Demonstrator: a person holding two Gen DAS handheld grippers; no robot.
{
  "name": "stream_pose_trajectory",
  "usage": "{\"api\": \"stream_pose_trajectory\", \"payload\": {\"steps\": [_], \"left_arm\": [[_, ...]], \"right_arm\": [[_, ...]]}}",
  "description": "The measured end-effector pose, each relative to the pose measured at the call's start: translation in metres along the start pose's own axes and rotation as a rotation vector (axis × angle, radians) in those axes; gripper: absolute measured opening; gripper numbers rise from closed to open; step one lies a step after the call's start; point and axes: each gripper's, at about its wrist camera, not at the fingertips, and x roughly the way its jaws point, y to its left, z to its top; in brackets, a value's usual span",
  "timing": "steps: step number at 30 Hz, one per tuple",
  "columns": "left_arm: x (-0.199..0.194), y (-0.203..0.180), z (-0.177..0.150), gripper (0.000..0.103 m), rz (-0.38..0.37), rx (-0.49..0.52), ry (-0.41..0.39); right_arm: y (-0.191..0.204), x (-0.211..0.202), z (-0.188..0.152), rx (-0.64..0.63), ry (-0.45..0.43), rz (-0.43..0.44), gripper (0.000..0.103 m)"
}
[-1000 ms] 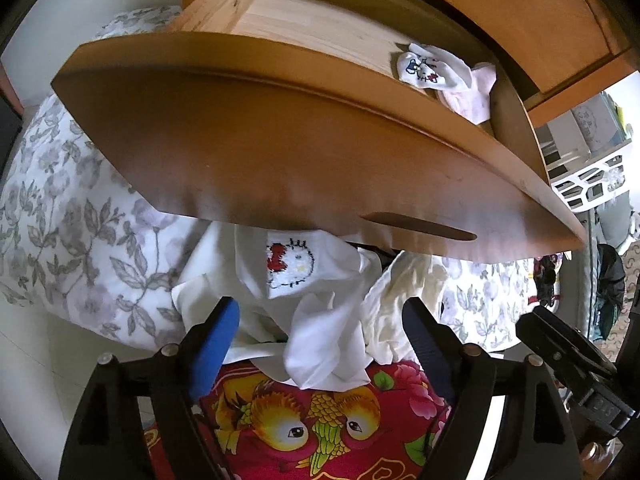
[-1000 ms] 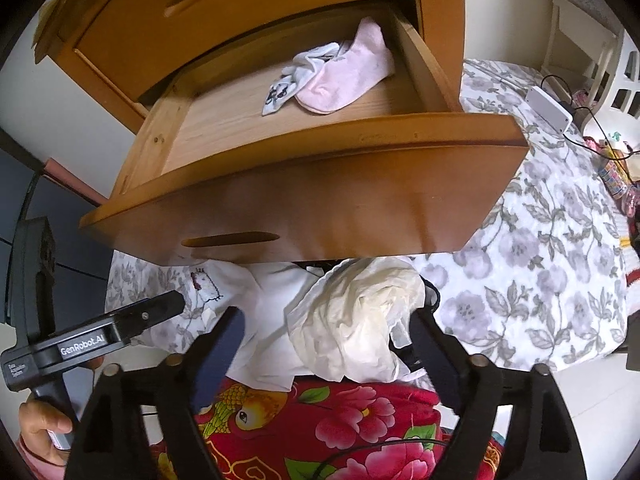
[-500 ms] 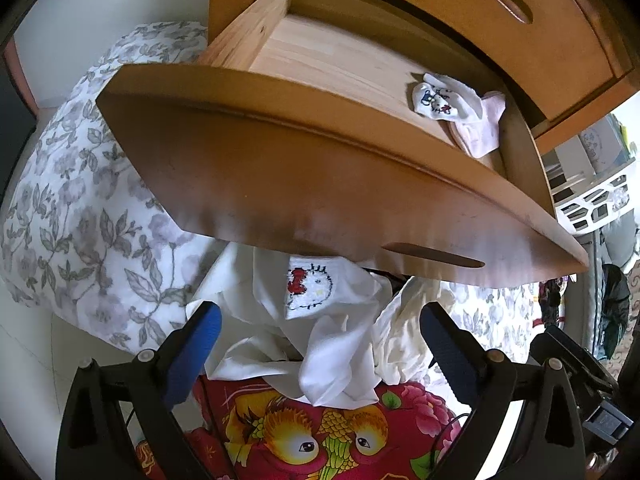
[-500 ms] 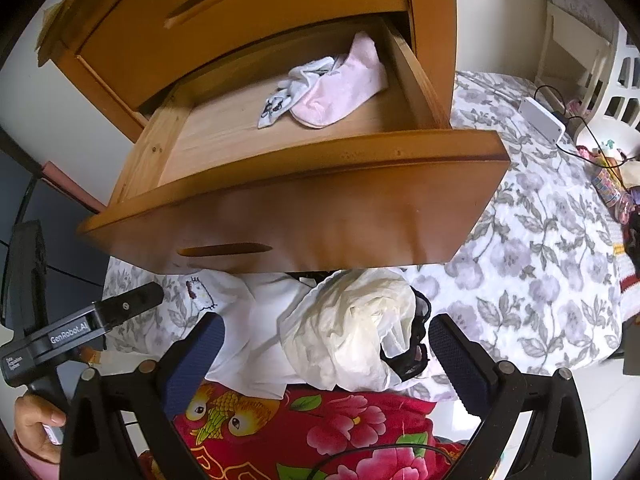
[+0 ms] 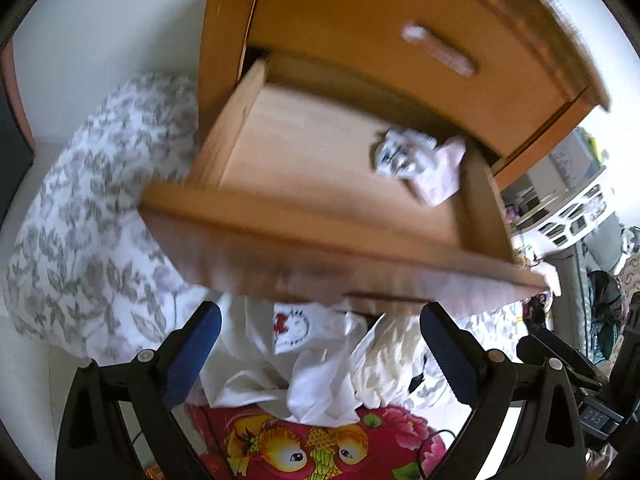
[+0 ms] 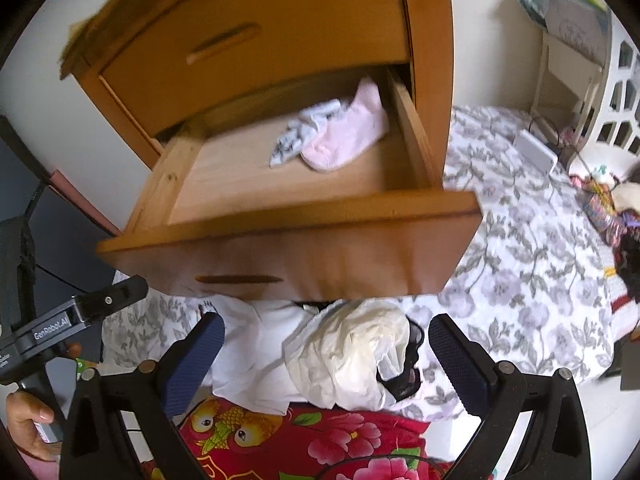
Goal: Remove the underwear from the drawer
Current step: 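Move both open tools back up into the drawer toward the remaining socks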
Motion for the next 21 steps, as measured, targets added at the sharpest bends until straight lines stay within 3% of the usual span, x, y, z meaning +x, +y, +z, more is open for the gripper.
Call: {"api": "stream_pose_trajectory", "payload": {"steps": [7, 21], "left_arm": [[-0.045, -0.02, 0.014, 0.1, -0.035, 0.089, -0.196], [-0.026, -0.032, 0.045, 0.1, -0.01, 0.14, -0.128]], "right_arm": [[0.008, -0.025, 0.013, -0.041, -0.084, 0.024, 0.103], [0.009, -0.02, 0.042, -0.076, -0.113, -0.008, 0.103]]}}
